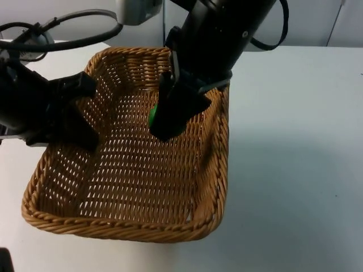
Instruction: Pick up the basket with the left hand and place the ball into the basket with the right hand.
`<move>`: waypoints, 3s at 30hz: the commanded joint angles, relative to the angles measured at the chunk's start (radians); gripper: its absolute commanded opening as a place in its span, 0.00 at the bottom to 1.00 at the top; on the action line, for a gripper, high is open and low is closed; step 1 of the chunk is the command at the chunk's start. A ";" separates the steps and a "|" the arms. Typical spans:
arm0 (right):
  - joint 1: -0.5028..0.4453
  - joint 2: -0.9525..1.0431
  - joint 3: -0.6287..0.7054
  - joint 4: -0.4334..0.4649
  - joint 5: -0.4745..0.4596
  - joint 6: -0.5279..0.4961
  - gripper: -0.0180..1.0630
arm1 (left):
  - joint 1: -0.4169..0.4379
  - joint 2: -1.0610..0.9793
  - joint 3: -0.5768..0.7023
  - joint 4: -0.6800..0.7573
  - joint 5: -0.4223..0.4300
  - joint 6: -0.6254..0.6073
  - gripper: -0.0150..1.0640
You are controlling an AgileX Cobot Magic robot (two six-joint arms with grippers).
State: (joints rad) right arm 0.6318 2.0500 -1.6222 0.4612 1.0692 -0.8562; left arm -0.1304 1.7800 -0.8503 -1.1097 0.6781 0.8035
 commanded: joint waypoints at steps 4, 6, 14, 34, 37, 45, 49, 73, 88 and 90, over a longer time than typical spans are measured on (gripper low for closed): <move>0.008 0.026 0.005 0.055 -0.057 -0.061 0.20 | -0.001 -0.014 0.000 -0.058 0.056 0.002 0.01; 0.008 0.030 0.005 0.068 -0.062 -0.067 0.20 | -0.001 -0.014 0.000 -0.060 0.056 0.002 0.01; 0.008 0.042 0.005 0.071 -0.143 -0.067 0.20 | -0.001 -0.014 0.000 -0.060 0.069 0.002 0.01; 0.008 0.042 0.005 0.064 -0.206 -0.006 0.62 | -0.001 -0.014 0.000 -0.060 0.080 0.006 0.01; 0.008 0.042 0.005 0.064 -0.193 -0.001 0.62 | -0.001 -0.014 0.000 -0.058 0.080 0.006 0.01; 0.008 0.006 -0.044 0.027 0.001 0.038 0.30 | -0.001 -0.014 0.000 -0.061 0.080 0.006 0.01; 0.005 -0.050 -0.047 -0.011 0.010 0.045 0.04 | -0.001 -0.014 0.000 -0.061 0.080 0.006 0.01; 0.005 -0.809 -0.045 -0.796 0.059 0.762 0.01 | -0.001 -0.012 -0.001 -0.079 -0.029 0.058 0.01; 0.005 -0.978 -0.041 -0.765 0.152 0.835 0.01 | -0.001 0.185 -0.151 -0.095 -0.074 0.046 0.01; 0.005 -0.978 -0.041 -0.753 0.152 0.840 0.01 | -0.001 0.199 -0.158 -0.089 -0.074 0.046 0.01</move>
State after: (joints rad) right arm 0.6338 1.0802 -1.6619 -0.3037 1.2240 -0.0264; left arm -0.1304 1.9698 -0.9919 -1.1839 0.5780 0.8587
